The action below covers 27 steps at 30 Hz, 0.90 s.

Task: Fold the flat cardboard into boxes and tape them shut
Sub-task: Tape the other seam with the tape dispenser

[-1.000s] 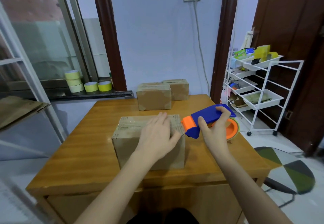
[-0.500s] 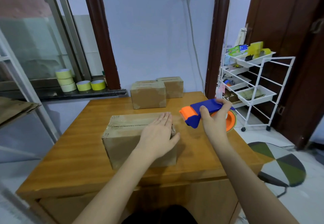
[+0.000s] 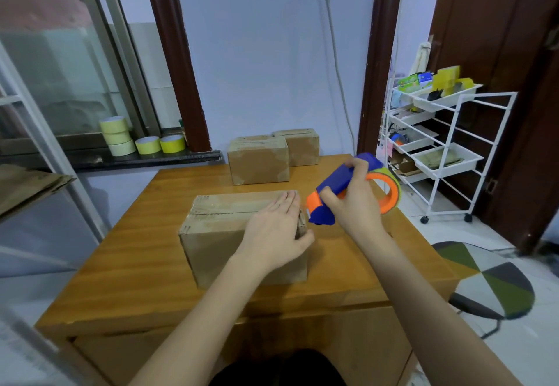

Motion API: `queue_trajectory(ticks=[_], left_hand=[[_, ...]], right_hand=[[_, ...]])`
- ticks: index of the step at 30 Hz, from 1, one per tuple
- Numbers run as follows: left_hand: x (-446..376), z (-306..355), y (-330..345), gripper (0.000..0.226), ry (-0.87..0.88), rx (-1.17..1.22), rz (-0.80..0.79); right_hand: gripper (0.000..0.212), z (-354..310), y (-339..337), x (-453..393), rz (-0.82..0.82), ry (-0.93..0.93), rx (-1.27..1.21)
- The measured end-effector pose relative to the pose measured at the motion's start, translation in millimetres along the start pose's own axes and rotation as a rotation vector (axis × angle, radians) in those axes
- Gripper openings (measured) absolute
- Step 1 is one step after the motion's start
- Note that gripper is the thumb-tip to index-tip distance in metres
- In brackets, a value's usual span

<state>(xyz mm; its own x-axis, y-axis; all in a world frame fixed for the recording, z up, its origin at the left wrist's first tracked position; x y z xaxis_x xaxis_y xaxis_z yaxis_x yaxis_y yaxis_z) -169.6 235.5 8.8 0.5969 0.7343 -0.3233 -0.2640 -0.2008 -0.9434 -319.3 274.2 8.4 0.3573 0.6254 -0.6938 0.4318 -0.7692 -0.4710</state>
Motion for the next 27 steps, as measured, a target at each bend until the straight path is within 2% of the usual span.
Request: queue_trajectory(ticks=[5, 9, 13, 17, 20, 23, 27], left_hand=[[0.9, 1.3, -0.2, 0.085, 0.012, -0.039, 0.010], [0.5, 2.0, -0.2, 0.088, 0.025, -0.040, 0.009], [0.5, 3.0, -1.0, 0.090, 0.025, -0.042, 0.008], [0.6, 3.0, -0.3, 0.091, 0.022, -0.034, 0.011], [1.5, 2.3, 0.7, 0.090, 0.026, -0.029, 0.017], [1.6, 0.4, 2.7, 0.089, 0.034, -0.017, 0.034], [1.8, 0.2, 2.9, 0.088, 0.042, -0.018, 0.036]], right_hand=[[0.056, -23.4, 8.4, -15.4, -0.144, -0.149, 0.269], [0.053, -19.6, 9.6, -19.2, -0.171, -0.111, 0.220], [0.050, -24.4, 15.0, -24.0, -0.192, -0.153, 0.291], [0.049, -24.0, 18.1, -25.9, -0.201, -0.117, 0.354], [0.049, -16.1, 27.5, -16.3, -0.272, -0.089, 0.362], [0.046, -2.9, 34.2, -7.8, -0.290, -0.057, 0.305], [0.053, 4.3, 33.7, -13.3, -0.304, -0.114, 0.310]])
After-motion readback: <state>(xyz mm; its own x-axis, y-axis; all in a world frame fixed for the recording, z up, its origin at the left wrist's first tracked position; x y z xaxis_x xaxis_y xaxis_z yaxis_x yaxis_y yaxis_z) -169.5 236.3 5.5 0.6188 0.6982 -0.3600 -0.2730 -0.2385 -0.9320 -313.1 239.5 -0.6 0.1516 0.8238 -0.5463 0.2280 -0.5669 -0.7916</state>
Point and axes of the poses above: each hand's wrist, its own x-axis away from the middle knuckle, its own y-axis out of the palm, z = x × y, the point moved 3 cm from there along -x, towards the middle knuckle, and after that the axes turned 13 degrees about -y, right-handed, at the moved point
